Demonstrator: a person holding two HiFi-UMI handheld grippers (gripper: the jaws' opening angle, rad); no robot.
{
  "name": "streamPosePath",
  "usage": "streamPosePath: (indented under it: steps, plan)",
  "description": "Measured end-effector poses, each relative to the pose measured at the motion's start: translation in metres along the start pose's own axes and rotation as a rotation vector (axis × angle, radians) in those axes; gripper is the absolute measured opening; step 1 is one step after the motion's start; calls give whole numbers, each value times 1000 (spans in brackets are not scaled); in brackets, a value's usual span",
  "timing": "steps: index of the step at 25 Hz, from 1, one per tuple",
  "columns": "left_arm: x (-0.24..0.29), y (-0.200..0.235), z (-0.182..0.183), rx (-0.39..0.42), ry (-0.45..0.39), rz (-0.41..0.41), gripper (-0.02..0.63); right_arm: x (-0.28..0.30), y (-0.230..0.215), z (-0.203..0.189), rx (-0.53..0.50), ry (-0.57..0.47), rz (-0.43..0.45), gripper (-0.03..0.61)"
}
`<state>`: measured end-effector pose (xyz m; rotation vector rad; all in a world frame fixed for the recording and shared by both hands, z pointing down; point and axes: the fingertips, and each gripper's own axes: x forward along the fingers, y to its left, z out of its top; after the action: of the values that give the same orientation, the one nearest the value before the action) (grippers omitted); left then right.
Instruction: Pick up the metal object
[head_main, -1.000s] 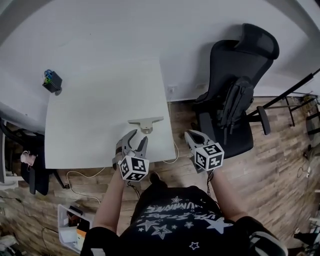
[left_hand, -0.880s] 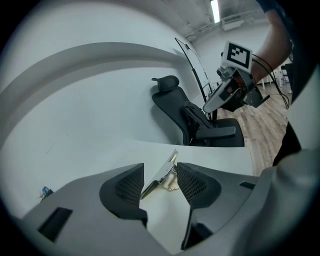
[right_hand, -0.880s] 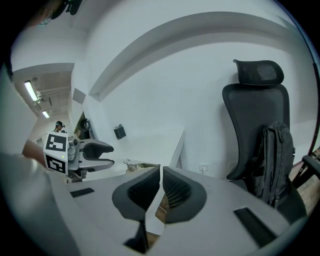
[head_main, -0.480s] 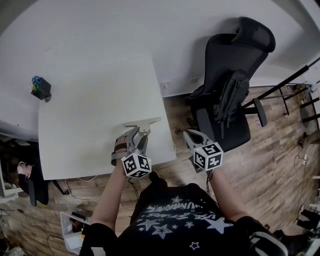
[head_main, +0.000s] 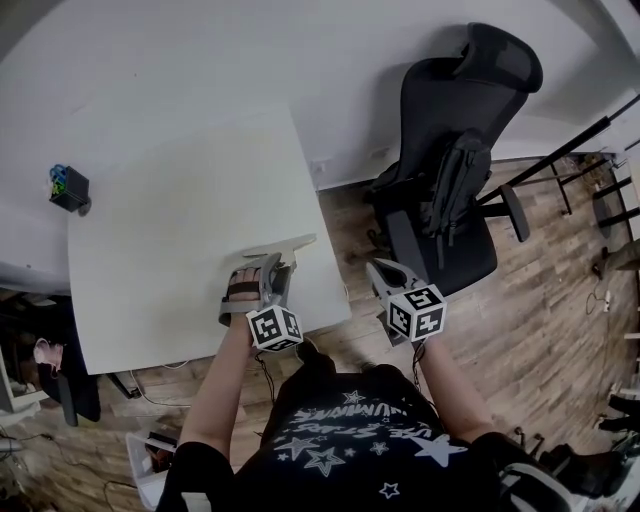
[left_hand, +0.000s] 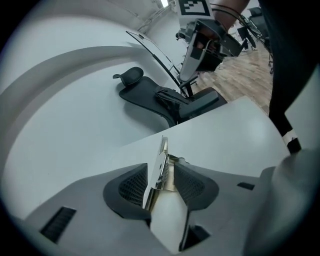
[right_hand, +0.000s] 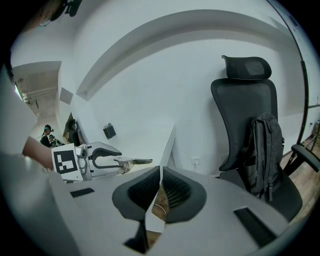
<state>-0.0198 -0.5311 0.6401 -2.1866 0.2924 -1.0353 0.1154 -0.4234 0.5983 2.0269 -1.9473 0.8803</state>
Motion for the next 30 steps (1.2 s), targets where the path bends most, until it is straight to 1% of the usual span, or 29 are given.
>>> streamPosePath:
  steps: [2, 5, 10, 14, 17, 20, 24, 30]
  plan:
    - [2, -1, 2, 28, 6, 8, 159, -2, -4, 0, 2, -7, -8, 49]
    - [3, 3, 3, 55, 11, 40, 72, -4, -7, 3, 5, -21, -16, 49]
    - [1, 1, 9, 112, 38, 51, 41, -14, -14, 7, 19, -33, -7, 49]
    - [-4, 5, 14, 77, 46, 49, 38, -21, -21, 12, 13, -42, 2, 49]
    - [-10, 10, 16, 57, 50, 72, 37, -23, -22, 12, 6, -44, 15, 49]
    - [-18, 18, 20, 0, 61, 108, 35, -25, -22, 12, 1, -45, 41, 49]
    - [-40, 29, 28, -127, 81, 168, 35, -32, -16, 13, -25, -46, 94, 49]
    - [-82, 29, 44, -292, 92, 234, 35, -46, -5, 22, -76, -60, 177, 49]
